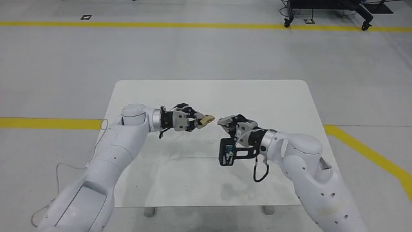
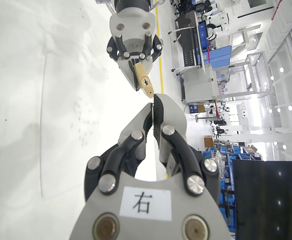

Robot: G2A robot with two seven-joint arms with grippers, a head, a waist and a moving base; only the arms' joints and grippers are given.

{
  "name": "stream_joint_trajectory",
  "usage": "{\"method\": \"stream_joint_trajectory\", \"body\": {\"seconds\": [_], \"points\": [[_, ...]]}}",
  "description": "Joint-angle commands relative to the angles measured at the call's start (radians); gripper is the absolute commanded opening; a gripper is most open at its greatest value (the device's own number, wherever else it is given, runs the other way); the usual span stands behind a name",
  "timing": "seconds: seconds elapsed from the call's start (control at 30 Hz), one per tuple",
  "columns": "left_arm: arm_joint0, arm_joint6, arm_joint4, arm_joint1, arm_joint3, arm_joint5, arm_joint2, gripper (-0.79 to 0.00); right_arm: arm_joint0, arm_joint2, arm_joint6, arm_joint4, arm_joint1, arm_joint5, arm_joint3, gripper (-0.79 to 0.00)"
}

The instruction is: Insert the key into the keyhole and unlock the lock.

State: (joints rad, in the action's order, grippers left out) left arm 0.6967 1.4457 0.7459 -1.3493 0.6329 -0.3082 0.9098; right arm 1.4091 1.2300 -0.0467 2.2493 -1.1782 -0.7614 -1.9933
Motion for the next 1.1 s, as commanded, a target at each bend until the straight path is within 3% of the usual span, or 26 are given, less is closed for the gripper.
{"method": "stream_joint_trajectory", "body": {"seconds": [0.0,0.63,0.77,0.87,1.07], "points": [[0.001,0.007,-0.001,0.0,0.001,0.004,0.0,-0.785,-0.012,-0.009,0.022,-0.005,-0.001,-0.008,0.02,-0.785],[-0.001,-0.002,-0.023,-0.001,0.006,0.013,-0.007,-0.785,-0.098,-0.103,0.149,-0.04,-0.01,-0.051,0.045,-0.785],[-0.005,-0.031,-0.03,-0.001,-0.003,0.007,-0.005,-0.785,-0.092,-0.081,0.022,-0.095,-0.004,-0.023,0.037,-0.785],[-0.006,-0.079,-0.031,-0.002,-0.006,-0.006,-0.003,-0.785,-0.079,-0.056,-0.171,-0.13,0.007,0.005,0.044,-0.785],[-0.001,-0.056,-0.042,-0.003,0.011,-0.007,-0.011,-0.785,-0.088,-0.065,-0.425,-0.142,0.022,0.031,0.134,-0.785]]}}
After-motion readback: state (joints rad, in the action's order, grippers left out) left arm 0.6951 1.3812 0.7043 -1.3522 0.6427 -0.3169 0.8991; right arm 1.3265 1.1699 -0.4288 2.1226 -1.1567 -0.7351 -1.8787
